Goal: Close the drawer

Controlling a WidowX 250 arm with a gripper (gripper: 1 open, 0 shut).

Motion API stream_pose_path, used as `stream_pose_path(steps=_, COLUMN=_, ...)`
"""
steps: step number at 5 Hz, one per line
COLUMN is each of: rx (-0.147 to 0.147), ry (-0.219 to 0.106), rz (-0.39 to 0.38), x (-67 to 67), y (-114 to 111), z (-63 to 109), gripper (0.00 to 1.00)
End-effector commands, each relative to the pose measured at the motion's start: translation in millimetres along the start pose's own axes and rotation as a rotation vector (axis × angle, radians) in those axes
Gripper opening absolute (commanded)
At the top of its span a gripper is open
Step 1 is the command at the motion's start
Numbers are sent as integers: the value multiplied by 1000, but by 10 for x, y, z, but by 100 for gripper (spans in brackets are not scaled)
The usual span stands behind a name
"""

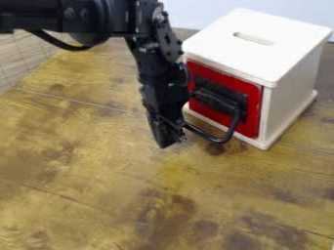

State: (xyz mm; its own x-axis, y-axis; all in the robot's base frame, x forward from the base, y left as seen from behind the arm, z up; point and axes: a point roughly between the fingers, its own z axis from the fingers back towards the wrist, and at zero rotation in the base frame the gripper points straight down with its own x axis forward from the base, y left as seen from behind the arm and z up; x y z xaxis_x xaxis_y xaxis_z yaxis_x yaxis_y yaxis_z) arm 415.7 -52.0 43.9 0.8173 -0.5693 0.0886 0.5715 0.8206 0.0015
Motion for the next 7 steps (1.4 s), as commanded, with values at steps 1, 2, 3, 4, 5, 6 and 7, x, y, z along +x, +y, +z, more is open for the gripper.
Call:
stream_pose_path(steps=1, rx=51, ry=-77, rz=55, x=101, y=165, z=308, gripper=0)
stream_pose_path(steps=2, rx=46, ry=-79, rz=56, x=75, y=222, z=285, gripper=0)
stream_pose_path(steps=3, rx=41, ry=-81, rz=58, x=52, y=279, z=288, gripper=0)
stream_pose_path(steps=4, rx=37, ry=-75, rz=59, x=30, y=333, z=282, gripper=0)
stream_pose_path(steps=5, rx=35, ry=-73, rz=19, x=155, y=288, z=283, gripper=0)
stream_pose_path(steps=6, rx=47, ry=-78, rz=23, x=126, y=293, z=350, gripper=100)
stream_pose_path(steps=7, rx=57, ry=-84, rz=27, x=98, y=297, z=422, gripper=100)
